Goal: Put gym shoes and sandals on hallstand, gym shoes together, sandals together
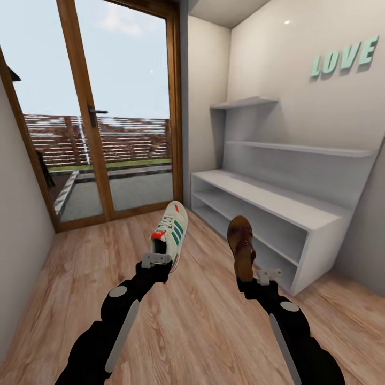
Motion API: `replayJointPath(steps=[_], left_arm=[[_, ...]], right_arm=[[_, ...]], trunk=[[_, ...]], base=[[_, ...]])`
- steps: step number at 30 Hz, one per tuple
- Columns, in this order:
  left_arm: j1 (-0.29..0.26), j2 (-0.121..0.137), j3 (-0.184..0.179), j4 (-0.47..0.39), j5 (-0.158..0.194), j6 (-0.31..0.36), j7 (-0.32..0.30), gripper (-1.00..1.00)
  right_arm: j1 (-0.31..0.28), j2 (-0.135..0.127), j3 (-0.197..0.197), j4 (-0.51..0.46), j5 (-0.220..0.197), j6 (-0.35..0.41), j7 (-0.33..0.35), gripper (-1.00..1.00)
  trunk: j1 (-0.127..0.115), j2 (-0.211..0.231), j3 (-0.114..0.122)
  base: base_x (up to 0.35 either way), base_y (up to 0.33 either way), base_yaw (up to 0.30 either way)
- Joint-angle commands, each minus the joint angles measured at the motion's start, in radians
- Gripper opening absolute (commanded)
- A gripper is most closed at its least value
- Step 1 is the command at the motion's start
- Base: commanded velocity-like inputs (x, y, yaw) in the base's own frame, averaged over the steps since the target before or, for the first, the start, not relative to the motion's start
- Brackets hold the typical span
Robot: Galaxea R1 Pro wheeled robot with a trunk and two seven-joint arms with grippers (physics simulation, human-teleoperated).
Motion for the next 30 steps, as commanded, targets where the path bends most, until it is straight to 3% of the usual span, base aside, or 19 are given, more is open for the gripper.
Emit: replayJointPath(steps=[1,30], left_arm=[[-0.001,0.0,0.001,-0.001,0.009,0.005,0.001,-1.0],[-0.001,0.0,0.0,-0.001,0.009,0.005,0.001,-1.0]], right_arm=[[-0.001,0.0,0.0,-0.002,-0.003,0.006,0.001,-1.0],[-0.001,0.0,-0.002,-0.002,-0.003,0.006,0.002,-1.0]], trunk=[[0.0,0.0,-0.001],[0.0,0.0,-0.001]], base=[[0.335,0.077,0.0],[0.335,0.088,0.0]])
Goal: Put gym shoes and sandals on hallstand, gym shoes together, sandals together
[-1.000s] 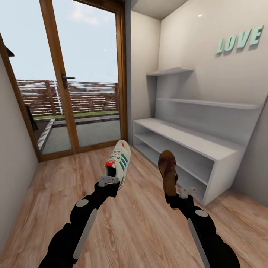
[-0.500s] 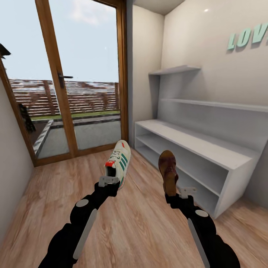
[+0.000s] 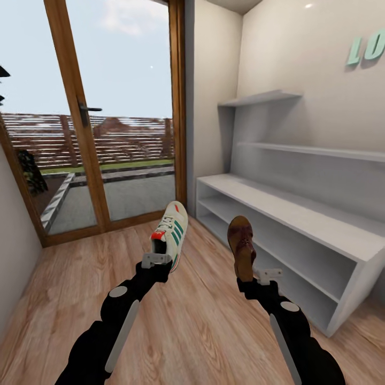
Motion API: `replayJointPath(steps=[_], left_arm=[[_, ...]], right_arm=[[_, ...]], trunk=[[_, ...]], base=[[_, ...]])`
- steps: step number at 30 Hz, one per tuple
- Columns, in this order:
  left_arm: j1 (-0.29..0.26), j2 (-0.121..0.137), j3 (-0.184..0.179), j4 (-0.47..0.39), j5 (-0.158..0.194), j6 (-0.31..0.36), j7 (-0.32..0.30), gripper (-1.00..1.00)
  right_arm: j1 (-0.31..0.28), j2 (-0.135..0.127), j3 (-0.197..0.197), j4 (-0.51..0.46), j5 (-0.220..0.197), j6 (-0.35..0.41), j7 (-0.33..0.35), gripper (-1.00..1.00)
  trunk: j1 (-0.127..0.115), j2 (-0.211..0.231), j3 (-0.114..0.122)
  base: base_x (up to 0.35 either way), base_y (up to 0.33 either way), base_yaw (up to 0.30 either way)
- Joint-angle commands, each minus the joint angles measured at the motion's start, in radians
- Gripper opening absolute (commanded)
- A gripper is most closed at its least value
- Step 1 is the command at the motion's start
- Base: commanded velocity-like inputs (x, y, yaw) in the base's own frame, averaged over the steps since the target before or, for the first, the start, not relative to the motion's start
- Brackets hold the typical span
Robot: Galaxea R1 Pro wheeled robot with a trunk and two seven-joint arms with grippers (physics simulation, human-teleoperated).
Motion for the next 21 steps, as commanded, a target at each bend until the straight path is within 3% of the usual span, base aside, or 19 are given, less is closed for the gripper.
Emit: replayJointPath(steps=[1,7,21], left_arm=[[-0.001,0.0,0.001,-0.001,0.009,0.005,0.001,-1.0],[-0.001,0.0,0.001,-0.001,0.009,0.005,0.001,-1.0],[-0.001,0.0,0.0,-0.001,0.009,0.005,0.001,-1.0]], right_arm=[[-0.001,0.0,0.0,-0.002,-0.004,0.006,0.001,-1.0],[0.0,0.001,0.0,-0.002,-0.004,0.006,0.001,-1.0],[-0.001,0.0,0.0,-0.002,-0.004,0.006,0.001,-1.0]], trunk=[[0.0,0.0,-0.001],[0.0,0.0,-0.001],[0.0,0.0,-0.001]], base=[[0.32,0.145,0.0],[0.299,0.174,-0.052],[0.281,0.211,-0.276]])
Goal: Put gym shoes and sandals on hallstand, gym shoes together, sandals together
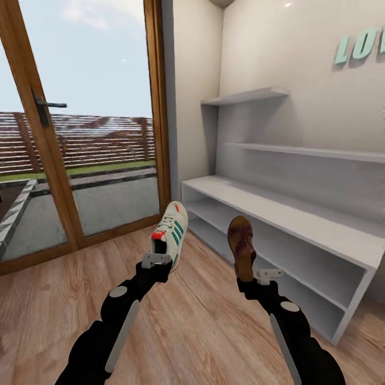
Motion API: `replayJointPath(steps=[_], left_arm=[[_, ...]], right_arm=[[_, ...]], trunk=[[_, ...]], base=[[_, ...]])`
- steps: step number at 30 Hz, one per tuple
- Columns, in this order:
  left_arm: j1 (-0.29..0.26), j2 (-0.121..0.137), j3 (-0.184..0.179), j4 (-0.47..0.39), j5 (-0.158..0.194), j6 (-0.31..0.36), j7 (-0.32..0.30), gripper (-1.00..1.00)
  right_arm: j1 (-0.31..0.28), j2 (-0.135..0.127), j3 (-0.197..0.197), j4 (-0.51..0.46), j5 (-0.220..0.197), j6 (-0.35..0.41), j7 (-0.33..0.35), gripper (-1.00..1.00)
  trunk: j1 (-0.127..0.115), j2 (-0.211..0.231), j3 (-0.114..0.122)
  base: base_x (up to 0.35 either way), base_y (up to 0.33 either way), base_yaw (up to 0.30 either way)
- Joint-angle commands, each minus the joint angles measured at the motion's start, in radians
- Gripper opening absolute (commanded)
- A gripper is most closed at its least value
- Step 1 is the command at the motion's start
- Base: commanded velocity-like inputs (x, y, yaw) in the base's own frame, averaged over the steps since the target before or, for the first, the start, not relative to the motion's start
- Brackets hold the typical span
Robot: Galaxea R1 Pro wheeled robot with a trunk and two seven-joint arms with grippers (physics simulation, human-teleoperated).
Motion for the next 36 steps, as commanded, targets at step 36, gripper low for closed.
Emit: replayJointPath(steps=[36], left_arm=[[0.0,0.0,0.001,-0.001,0.009,0.005,0.001,-1.0]], right_arm=[[-0.001,0.001,0.0,-0.001,-0.004,0.006,0.001,-1.0]], trunk=[[0.0,0.0,0.005]], base=[[0.085,0.197,-0.296]])
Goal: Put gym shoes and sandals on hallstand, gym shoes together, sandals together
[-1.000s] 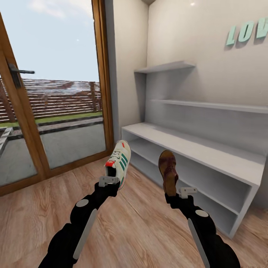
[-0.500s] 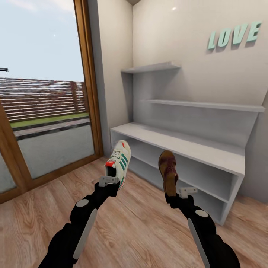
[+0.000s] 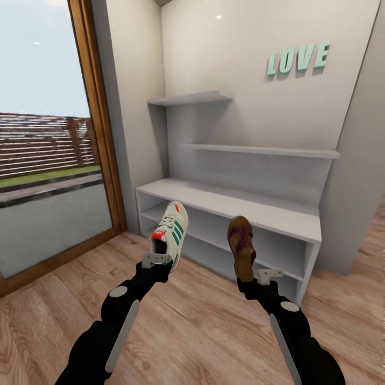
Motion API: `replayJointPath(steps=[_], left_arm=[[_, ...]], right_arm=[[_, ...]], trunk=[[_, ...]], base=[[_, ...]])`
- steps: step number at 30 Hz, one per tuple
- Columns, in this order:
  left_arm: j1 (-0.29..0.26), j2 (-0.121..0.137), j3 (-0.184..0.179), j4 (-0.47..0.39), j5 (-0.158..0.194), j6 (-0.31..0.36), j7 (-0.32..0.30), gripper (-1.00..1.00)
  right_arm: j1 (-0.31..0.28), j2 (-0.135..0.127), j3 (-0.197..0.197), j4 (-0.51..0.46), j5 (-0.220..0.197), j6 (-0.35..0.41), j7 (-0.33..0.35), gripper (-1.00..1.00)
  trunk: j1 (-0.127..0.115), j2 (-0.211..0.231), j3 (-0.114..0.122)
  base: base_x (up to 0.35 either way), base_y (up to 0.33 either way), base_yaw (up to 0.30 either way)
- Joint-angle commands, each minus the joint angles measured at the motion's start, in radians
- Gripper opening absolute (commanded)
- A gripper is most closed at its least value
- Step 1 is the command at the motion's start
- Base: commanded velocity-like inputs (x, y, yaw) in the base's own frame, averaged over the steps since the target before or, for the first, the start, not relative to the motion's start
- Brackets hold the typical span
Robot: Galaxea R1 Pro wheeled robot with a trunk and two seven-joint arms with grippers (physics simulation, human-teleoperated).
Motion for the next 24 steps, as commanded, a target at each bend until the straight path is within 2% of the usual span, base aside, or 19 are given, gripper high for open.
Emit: replayJointPath(steps=[1,15,24], left_arm=[[0.0,0.0,0.001,-0.001,0.009,0.005,0.001,-1.0],[0.0,0.0,0.001,-0.001,0.009,0.005,0.001,-1.0],[0.0,-0.001,0.0,-0.001,0.008,0.005,0.001,-1.0]], right_arm=[[0.0,0.0,0.0,-0.001,-0.004,0.006,0.001,-1.0],[-0.001,0.0,0.0,0.0,-0.005,0.006,0.001,-1.0],[0.0,0.0,0.0,0.0,-0.005,0.006,0.001,-1.0]], trunk=[[0.0,0.0,-0.001],[0.0,0.0,0.005],[0.0,0.0,0.009]], base=[[0.177,0.203,-0.296],[0.201,0.259,-0.296],[0.019,0.295,-0.296]])
